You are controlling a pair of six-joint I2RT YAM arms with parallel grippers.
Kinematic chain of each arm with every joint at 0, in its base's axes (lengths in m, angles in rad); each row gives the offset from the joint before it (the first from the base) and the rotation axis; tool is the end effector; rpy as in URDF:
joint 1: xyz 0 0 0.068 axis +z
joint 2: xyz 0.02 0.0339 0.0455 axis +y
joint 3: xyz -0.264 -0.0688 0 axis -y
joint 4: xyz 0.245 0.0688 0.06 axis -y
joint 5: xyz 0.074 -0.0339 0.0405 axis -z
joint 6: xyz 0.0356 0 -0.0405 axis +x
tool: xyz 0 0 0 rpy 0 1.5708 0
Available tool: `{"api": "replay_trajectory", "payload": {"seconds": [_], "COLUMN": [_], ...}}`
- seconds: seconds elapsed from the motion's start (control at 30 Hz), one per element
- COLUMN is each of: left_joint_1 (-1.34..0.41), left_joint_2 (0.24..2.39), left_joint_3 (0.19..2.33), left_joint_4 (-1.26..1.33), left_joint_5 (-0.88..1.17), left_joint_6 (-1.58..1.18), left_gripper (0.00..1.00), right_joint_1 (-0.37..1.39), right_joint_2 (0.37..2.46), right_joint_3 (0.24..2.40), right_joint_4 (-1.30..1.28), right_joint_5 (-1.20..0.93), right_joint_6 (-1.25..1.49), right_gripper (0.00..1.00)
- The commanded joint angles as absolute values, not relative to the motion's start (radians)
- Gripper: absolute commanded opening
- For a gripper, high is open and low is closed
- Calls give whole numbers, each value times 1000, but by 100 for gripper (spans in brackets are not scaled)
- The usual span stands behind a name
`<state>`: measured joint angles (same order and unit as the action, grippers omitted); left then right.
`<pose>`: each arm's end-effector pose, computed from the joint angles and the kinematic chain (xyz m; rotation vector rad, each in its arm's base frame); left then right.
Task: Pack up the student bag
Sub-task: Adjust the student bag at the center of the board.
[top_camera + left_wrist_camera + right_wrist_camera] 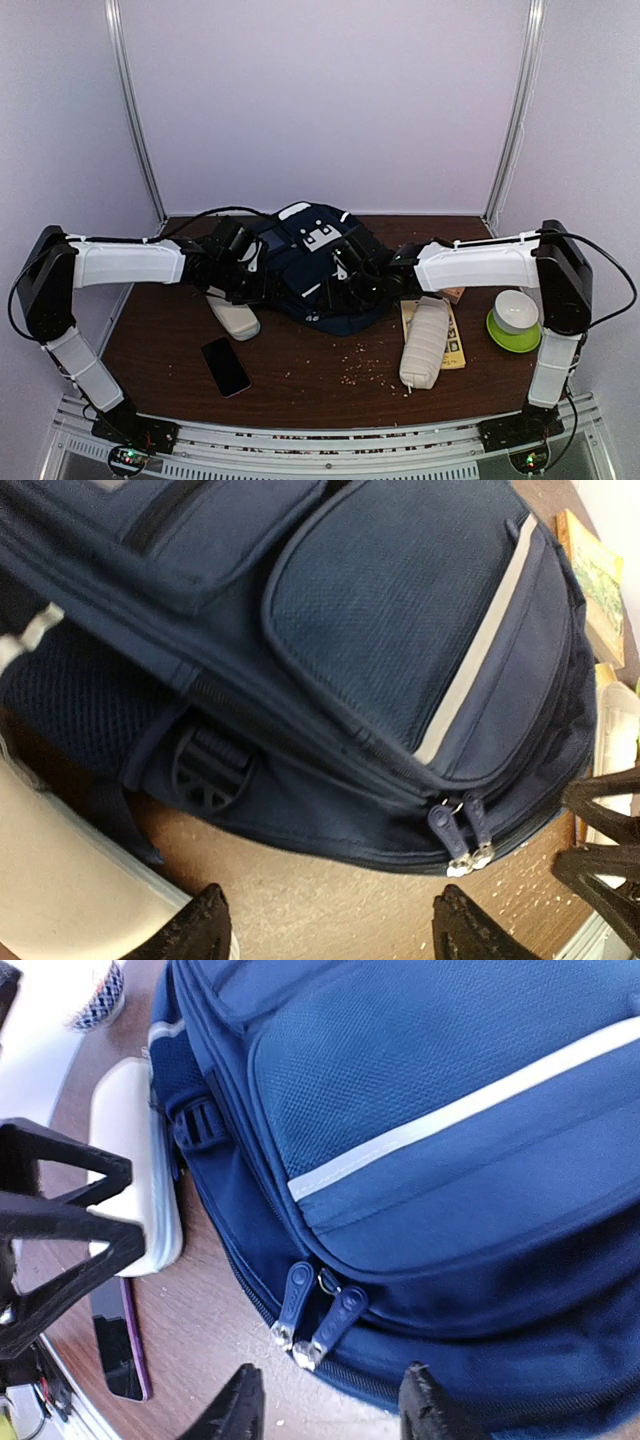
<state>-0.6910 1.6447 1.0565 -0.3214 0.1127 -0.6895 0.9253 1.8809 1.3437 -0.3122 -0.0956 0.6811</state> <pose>0.2624 -0.2222 0.2044 0.0526 2.6173 -0.6858 0.2464 0.3328 0.2089 -0.3625 2.5699 0.7905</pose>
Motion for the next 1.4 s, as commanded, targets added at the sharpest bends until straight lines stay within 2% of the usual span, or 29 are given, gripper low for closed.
{"api": "replay_trajectory", "payload": {"seconds": [0.0,0.13,0.33,0.87,1.1,1.37], "left_joint_1": [-696,-697,-696,-696,-695,-695], "left_joint_2": [1667,1659,1644,1586,1563,1555], "left_joint_3": [1132,1152,1147,1069,1050,1033], "left_joint_4": [-365,-383,-385,-371,-365,-347], "left_joint_5": [72,41,19,0,-15,-10], "left_joint_6": [-652,-646,-652,-672,-668,-676], "left_gripper": [72,72,72,72,72,72], "right_joint_1": [931,923,885,817,830,830], "right_joint_2": [1770,1687,1610,1670,1607,1695], "right_joint_3": [1257,1136,979,971,996,1064], "right_joint_4": [-303,-272,-189,-99,-139,-158], "right_joint_5": [11,98,112,48,118,98], "right_joint_6": [705,798,1001,1166,1153,1159], "right_gripper": [50,58,66,65,65,64]}}
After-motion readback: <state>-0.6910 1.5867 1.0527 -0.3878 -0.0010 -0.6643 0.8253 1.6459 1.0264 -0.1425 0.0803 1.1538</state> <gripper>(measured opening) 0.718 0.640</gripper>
